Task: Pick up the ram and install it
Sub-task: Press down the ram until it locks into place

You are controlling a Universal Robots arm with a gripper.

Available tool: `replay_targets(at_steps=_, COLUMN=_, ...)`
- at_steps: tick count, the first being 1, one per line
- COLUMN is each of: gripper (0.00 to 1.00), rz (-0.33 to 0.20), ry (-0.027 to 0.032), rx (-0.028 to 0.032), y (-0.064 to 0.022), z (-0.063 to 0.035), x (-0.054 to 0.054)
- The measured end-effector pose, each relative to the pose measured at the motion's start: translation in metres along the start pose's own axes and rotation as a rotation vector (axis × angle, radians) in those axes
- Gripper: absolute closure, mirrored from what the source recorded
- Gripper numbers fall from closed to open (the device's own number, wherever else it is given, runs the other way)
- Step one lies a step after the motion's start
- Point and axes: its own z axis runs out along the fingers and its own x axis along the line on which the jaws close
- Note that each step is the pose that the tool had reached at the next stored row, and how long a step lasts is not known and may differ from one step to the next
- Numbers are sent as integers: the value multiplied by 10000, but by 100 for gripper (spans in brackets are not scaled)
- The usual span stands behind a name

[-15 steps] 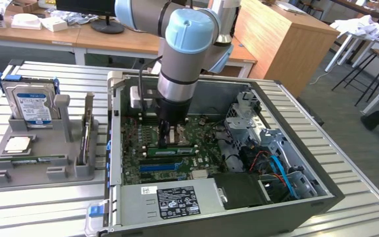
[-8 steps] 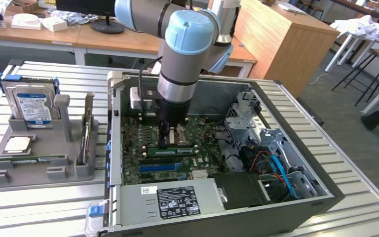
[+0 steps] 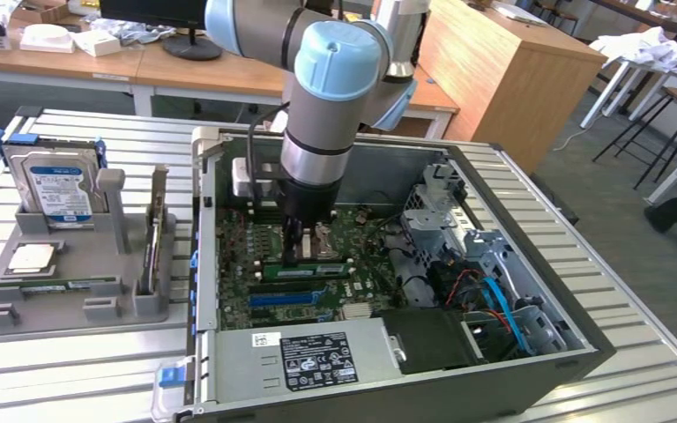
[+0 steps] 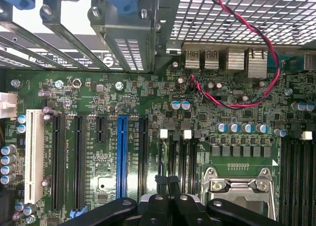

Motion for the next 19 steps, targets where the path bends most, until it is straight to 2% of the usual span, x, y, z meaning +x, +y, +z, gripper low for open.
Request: replay_targets(at_steps=19, gripper=90, rz=1, ry=-3, rx=2, y=0, z=27, x=0)
